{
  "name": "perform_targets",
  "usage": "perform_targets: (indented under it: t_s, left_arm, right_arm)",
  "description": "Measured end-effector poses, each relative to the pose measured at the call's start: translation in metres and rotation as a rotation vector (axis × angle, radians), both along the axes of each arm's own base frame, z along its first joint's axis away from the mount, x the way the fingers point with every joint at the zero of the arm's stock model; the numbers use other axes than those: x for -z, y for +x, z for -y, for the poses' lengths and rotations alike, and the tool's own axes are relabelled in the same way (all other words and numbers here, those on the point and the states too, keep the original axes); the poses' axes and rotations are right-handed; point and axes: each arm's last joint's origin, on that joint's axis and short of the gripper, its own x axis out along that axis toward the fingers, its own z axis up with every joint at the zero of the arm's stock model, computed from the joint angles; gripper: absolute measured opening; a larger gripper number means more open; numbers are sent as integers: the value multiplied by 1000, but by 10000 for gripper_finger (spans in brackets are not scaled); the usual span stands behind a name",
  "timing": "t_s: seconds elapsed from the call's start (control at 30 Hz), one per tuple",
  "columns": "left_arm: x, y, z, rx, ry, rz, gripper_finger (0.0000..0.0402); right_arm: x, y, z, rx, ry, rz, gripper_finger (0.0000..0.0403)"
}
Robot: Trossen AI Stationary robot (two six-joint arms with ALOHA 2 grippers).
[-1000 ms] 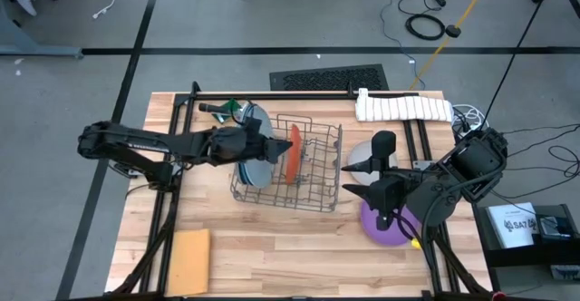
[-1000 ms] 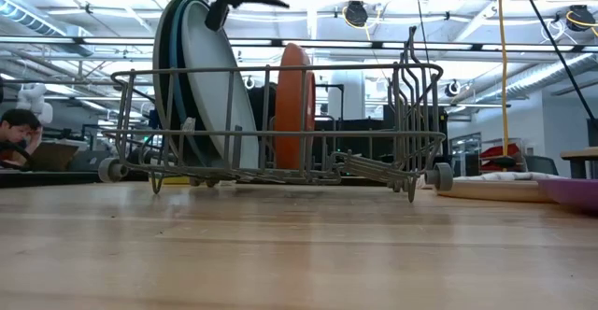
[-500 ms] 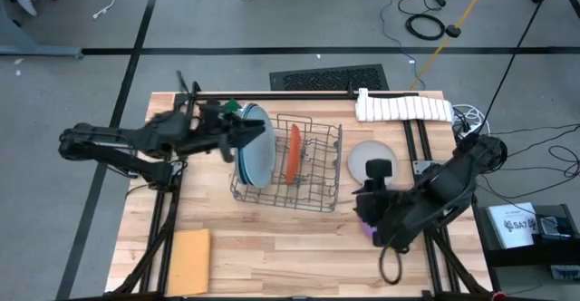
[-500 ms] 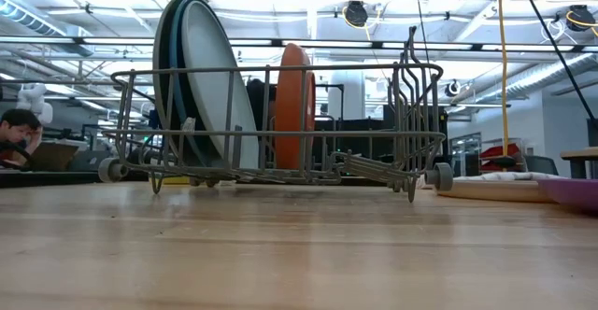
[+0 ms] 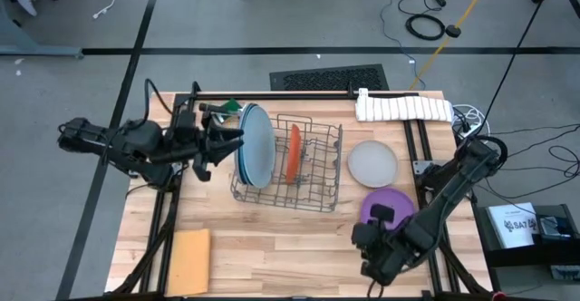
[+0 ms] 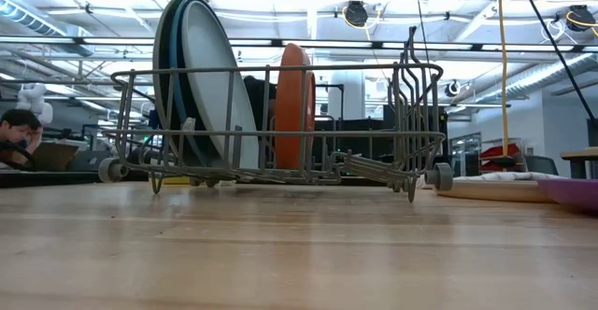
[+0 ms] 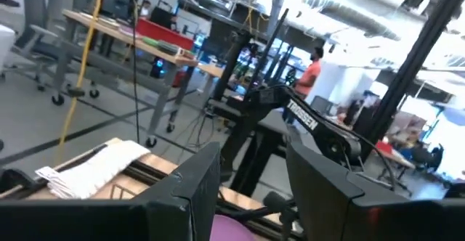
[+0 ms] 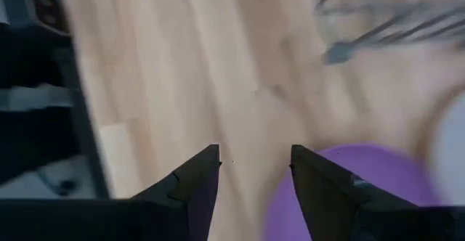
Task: Sort dishes
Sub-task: Put the purple plate into the green dish rack
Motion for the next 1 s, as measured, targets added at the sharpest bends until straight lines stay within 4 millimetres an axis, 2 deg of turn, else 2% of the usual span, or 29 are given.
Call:
perform_targets:
  t_s: [0.1,0.27,0.5,0.7,1.0]
  left_arm:
    - [7,0,10,28,15,7,160]
    - [27,0,27,109,8,118,160]
    - [55,-8,38,153,13,191,160]
    - [55,-19,35,165,1,216,160]
    - [51,-29,35,173,40,225,160]
  right_arm:
    - [19,-7,-6,83,42,0,164]
    - [46,-20,-4,236,42,-57,164]
    - [93,-34,4,278,26,-248,164]
    - [120,-32,2,284,-2,-285,164]
    - [142,-25,-7,279,-3,-288,160]
